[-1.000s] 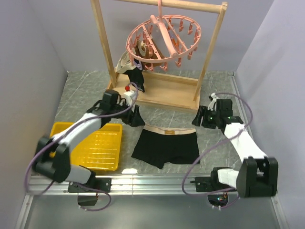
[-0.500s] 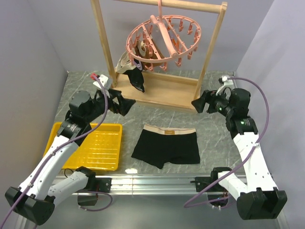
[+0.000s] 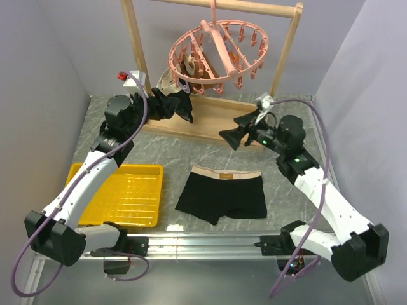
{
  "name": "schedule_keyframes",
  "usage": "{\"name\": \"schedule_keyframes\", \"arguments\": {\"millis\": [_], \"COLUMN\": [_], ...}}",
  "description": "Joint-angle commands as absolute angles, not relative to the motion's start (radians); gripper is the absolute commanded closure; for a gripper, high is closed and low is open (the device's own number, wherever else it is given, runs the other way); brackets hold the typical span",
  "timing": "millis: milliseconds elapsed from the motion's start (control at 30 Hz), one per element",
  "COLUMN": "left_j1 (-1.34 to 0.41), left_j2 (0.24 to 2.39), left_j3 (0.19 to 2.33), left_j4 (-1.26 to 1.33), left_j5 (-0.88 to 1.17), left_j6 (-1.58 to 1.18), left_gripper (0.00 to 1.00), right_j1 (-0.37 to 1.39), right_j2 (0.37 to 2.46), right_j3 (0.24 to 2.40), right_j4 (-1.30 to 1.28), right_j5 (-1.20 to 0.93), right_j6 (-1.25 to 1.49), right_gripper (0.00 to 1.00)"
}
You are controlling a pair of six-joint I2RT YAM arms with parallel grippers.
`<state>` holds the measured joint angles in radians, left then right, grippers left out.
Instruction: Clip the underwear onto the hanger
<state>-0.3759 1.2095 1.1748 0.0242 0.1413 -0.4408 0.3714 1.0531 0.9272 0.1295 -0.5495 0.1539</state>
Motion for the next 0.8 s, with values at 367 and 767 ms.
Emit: {"name": "schedule_keyframes", "arguments": {"millis": [367,767], "left_j1": [-0.362,-0.362], "left_j2": [1.328,1.414], "left_j3": [1.269,1.325], "left_j4": [0.25,0.25], "left_j5": [0.118,0.103], "left_j6": [-0.552,-0.551], "left_gripper": [0.38,0.46], "right_j1": [0.474,0.537], "right_j2": [1.423,1.474], "right_j3": [1.242,1.223], "right_j4": [0.276,0.402], "right_j5": [-0.641,-0.452], "right_j6": [0.097,0.052], "right_gripper": [0.0,0.0]}}
